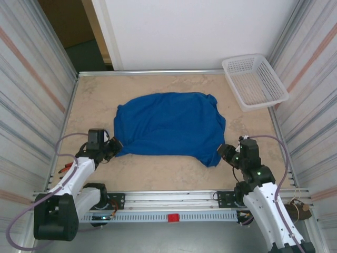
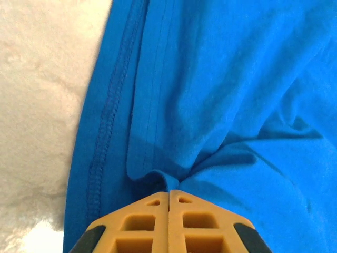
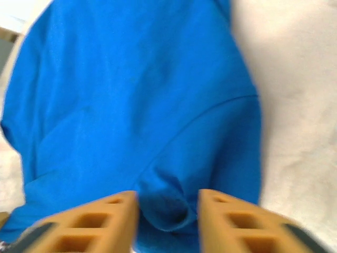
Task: Fold the inside-out t-shirt
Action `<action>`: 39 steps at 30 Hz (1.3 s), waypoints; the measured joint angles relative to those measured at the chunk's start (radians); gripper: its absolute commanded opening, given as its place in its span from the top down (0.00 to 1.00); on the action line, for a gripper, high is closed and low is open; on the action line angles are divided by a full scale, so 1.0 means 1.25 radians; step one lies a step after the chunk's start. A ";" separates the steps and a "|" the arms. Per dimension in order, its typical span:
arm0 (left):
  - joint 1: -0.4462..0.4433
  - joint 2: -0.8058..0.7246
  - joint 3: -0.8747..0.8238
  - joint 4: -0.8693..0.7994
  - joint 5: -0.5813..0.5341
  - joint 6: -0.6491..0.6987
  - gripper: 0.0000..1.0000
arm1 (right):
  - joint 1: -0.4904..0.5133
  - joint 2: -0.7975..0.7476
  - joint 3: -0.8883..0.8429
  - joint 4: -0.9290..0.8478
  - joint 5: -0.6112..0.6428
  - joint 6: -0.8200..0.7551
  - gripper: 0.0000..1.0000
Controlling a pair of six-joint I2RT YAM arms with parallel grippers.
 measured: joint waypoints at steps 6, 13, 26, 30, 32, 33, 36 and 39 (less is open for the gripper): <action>0.000 0.036 0.038 0.007 -0.020 0.006 1.00 | 0.012 0.003 0.016 -0.066 0.042 -0.003 0.55; 0.000 0.044 0.060 0.007 -0.035 0.009 1.00 | 0.154 0.019 0.084 -0.103 0.065 0.007 0.65; 0.000 0.044 0.079 0.003 -0.041 0.015 1.00 | 0.465 0.297 0.078 0.068 0.156 0.114 0.52; 0.000 0.042 0.079 0.003 -0.041 0.015 1.00 | 0.471 0.360 0.076 0.114 0.192 0.126 0.53; 0.000 0.040 0.079 0.003 -0.041 0.015 1.00 | 0.471 0.378 0.076 0.135 0.208 0.129 0.60; 0.000 0.038 0.079 0.003 -0.041 0.015 1.00 | 0.468 0.386 0.076 0.143 0.212 0.132 0.64; 0.000 0.036 0.079 0.003 -0.041 0.015 1.00 | 0.461 0.418 0.076 0.166 0.218 0.130 0.95; 0.000 0.032 0.079 0.003 -0.041 0.015 1.00 | 0.445 0.430 0.080 0.168 0.213 0.111 1.00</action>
